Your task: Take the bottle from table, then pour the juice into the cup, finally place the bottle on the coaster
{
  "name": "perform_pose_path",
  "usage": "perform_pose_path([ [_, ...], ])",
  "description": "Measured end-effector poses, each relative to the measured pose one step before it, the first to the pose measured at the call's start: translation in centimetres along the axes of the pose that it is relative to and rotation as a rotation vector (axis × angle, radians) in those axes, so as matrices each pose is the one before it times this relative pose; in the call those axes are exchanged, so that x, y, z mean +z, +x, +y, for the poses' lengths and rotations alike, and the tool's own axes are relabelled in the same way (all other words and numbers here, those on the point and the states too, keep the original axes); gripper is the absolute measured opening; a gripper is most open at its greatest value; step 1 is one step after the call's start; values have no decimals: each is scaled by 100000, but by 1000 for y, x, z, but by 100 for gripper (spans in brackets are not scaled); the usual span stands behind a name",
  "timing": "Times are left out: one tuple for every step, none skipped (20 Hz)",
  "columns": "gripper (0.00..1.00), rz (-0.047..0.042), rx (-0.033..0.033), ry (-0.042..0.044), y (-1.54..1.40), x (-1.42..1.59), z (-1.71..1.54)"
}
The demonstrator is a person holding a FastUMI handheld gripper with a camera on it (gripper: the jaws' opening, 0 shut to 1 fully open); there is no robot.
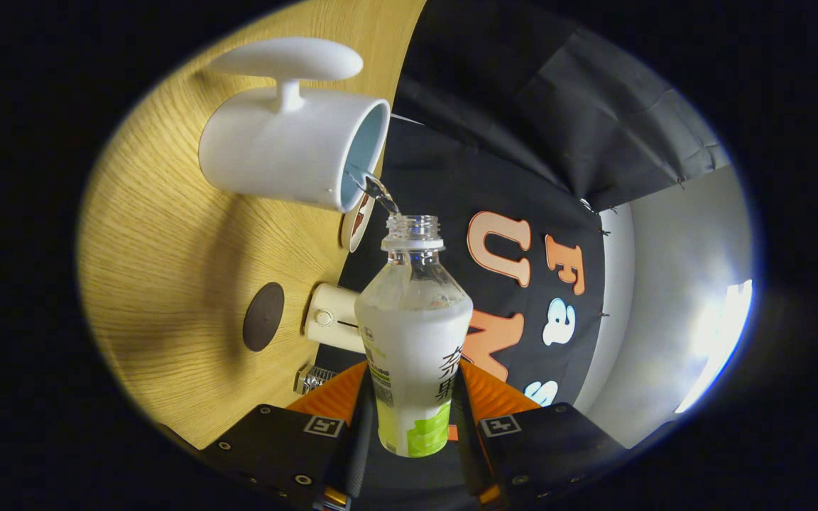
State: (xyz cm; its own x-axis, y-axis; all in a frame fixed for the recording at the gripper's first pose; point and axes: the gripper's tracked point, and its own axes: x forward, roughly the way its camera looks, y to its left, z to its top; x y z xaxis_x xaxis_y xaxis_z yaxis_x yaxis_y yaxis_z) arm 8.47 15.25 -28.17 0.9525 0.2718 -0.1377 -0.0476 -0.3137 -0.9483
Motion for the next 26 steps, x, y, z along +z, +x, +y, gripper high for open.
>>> perform_pose_path([
  [55,-491,83,-795,-92,166,12],
  [55,-273,-24,-886,48,113,-83],
  [55,-293,114,-674,2,93,95],
  [55,-271,194,-710,80,24,145],
  [55,-358,57,-897,13,41,69],
  [55,-399,-107,-898,52,67,-70],
  [55,-221,101,-701,73,41,-29],
  [55,-351,-225,-890,-145,130,-79],
  [55,-548,-173,-1216,-42,42,-231],
  [55,-648,-470,-1200,115,104,-251],
  [55,-377,-301,-1086,18,16,-240],
  [55,-348,-370,-716,-79,-91,-159],
  [55,-348,-265,-616,62,-76,-123],
  [55,-217,-422,-548,261,-8,-150],
  [55,-457,-238,-672,108,63,-102],
  [55,-404,-515,-853,107,21,-214],
  [55,-560,-589,-808,79,150,-155],
  [55,-276,-718,-432,134,23,49],
  [55,-449,-35,-452,-26,60,23],
  [55,-233,-302,-842,498,136,129],
  [55,-438,-324,-1462,-2,98,-15],
  [55,-616,-753,-1769,76,143,-72],
  [55,-707,-138,-1583,-128,118,-66],
  [55,-663,-180,-455,69,198,133],
  [55,-8,0,-180,30,85,71],
  [55,117,-69,-420,24,-99,39],
])
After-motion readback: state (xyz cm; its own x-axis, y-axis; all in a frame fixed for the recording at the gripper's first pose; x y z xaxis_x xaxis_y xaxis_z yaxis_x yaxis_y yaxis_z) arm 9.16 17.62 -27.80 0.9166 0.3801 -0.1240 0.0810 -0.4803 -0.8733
